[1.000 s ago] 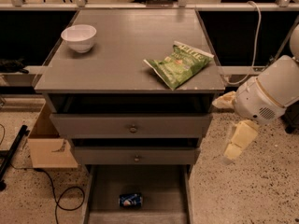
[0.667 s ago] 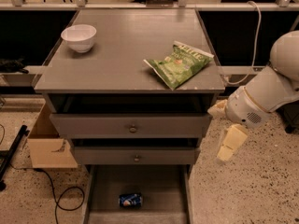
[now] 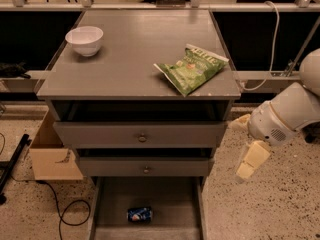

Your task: Pick pepsi can from bottom drawer and place on counter

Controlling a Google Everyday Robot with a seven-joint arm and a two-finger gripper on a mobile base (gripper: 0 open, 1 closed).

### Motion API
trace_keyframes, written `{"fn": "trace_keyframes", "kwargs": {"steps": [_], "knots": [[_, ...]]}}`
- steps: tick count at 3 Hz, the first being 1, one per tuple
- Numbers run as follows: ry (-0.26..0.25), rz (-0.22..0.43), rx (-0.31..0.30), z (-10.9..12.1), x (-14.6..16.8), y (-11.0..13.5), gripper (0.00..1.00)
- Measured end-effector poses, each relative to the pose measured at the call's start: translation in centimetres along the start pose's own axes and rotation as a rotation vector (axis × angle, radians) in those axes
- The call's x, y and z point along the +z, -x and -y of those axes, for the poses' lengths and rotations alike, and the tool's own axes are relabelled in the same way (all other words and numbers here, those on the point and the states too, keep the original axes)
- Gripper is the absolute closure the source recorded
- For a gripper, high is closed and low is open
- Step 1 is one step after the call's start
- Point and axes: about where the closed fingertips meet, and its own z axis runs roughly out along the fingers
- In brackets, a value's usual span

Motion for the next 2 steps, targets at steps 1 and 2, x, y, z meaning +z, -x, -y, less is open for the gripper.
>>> {"fn": "trace_keyframes", "kwargs": {"steps": [1, 2], "knots": [[0.036, 0.093, 0.105, 0.3, 4.0, -4.2, 0.00], [0.089, 0.170, 0.197, -0.2, 8.6, -7.8, 0.00]]}}
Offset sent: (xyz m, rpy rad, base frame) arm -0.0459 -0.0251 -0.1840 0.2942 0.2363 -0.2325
